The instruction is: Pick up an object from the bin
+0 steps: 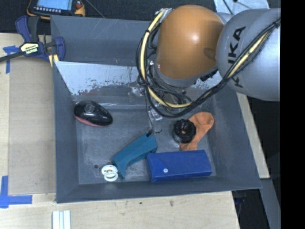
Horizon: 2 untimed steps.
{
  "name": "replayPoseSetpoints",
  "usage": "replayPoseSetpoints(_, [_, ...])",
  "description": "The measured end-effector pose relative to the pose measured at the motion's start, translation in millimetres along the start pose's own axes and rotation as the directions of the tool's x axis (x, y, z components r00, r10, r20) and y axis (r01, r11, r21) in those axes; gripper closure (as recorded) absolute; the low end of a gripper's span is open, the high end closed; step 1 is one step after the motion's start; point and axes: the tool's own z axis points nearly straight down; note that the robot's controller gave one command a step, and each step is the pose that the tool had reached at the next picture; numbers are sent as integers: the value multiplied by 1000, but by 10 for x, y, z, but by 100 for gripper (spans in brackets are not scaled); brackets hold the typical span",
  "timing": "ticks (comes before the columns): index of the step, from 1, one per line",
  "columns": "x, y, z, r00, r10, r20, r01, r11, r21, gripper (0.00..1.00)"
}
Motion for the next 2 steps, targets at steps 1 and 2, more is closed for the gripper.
replayPoseSetpoints(1, [-110, 54, 9, 998, -63, 0, 63, 998, -2, 0])
replayPoseSetpoints(2, [-1, -323, 317, 995, -95, 2, 95, 995, -4, 0])
